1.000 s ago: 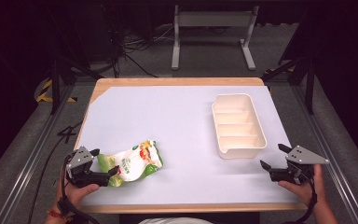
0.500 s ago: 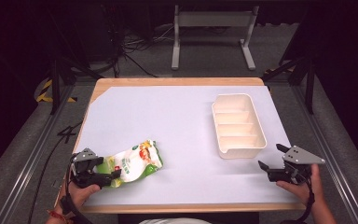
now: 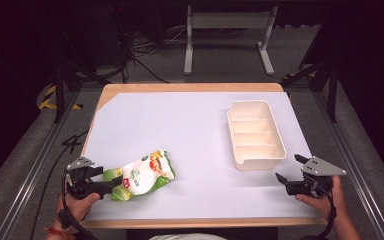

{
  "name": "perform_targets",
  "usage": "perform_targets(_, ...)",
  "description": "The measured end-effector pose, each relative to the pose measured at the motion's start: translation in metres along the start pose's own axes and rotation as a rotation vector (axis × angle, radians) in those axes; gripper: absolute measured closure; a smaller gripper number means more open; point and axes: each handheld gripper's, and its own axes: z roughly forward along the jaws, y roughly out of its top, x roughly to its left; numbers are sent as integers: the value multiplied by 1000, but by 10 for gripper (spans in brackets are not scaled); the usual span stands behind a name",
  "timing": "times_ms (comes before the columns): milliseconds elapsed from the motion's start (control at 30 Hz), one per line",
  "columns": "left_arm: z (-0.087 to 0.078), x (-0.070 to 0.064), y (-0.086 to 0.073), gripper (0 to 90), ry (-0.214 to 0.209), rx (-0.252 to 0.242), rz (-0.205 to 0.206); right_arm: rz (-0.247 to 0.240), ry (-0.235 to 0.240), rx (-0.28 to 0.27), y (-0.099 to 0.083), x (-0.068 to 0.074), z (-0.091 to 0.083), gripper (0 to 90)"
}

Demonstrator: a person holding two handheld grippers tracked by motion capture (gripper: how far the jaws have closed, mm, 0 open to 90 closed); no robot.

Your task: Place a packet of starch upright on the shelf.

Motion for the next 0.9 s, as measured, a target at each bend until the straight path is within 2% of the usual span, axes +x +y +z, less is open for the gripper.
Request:
perform_targets(67,2,1,-1,79,-18,58,-19,-3,3,3,0,1,0,104)
perform_targets(133,5,-1,-2,54,-10,100,-23,-9,5,3,1,1,0,107)
perform_targets(300,10,3,-5,49,-29,137,-78,-14,11,10,1,1,2,108)
perform_targets(433,7,4,-5,73,-51,148,-106,-14,15,19,0,1,2,109)
perform_targets(533,5,7,-7,96,-85,165,-132,-9,23,18,0,1,2,109)
perform_targets(600,4,8,-7,101,-102,165,-131,-17,26,24,0,1,3,109)
perform_targets(667,5,8,-8,106,-135,156,-159,-18,33,26,1,3,3,109)
perform_targets(767,9,4,-7,91,-135,146,-149,-25,38,30,1,4,4,110)
perform_targets(833,13,0,-5,69,-123,155,-120,-27,45,26,2,4,4,112)
perform_targets(900,13,-3,-3,99,-130,111,-103,-26,45,22,2,4,4,114)
